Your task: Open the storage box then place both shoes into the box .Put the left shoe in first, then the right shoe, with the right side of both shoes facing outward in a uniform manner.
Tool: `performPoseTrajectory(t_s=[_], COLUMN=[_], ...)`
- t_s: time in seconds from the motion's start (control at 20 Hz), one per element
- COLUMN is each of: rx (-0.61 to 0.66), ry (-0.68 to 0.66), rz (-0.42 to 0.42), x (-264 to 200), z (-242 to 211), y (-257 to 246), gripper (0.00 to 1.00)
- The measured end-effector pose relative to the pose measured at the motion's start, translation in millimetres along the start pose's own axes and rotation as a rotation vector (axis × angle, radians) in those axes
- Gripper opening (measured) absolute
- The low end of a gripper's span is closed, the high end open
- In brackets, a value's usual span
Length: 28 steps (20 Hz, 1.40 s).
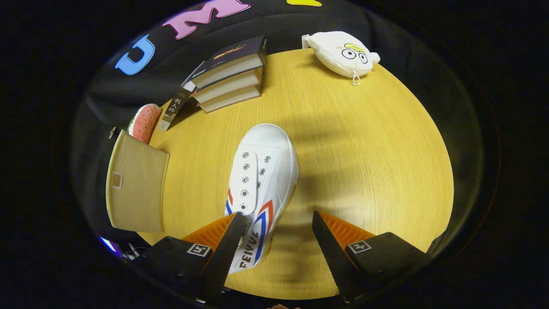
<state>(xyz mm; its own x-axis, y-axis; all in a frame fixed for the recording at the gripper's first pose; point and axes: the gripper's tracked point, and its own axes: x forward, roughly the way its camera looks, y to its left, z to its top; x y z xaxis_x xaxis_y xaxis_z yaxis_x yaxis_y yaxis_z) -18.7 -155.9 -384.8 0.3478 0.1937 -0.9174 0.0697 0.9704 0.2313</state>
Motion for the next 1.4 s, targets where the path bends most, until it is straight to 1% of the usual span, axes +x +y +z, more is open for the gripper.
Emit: performPoseTrajectory(t_s=[0.1,0.25,0.45,0.6,0.7,0.85,0.9,0.95,1.0,1.05,1.15,1.25,1.4], rx=[0.008,0.053,0.113,0.14,0.12,0.131,0.144,0.171,0.185,0.17,0.167,0.188,0.249], ry=[0.02,0.082,0.108,0.109,0.101,0.108,0.133,0.144,0.139,0.15,0.151,0.157,0.175], rz=[0.015,0.04,0.055,0.063,0.047,0.006,0.031,0.029,0.015,0.016,0.041,0.078,0.133], x=[2,2,1,3,6,11,13,15,17,17,16,11,10], z=[1,-3,-3,1,2,3,-1,-2,1,-1,-2,0,-1], y=[1,1,-12,-6,-3,2,12,16,16,17,17,14,11], gripper=[0.99,0.99,0.99,1.0,0.98,0.97,0.94,0.86,0.69,0.53,0.5,0.39,0.15])
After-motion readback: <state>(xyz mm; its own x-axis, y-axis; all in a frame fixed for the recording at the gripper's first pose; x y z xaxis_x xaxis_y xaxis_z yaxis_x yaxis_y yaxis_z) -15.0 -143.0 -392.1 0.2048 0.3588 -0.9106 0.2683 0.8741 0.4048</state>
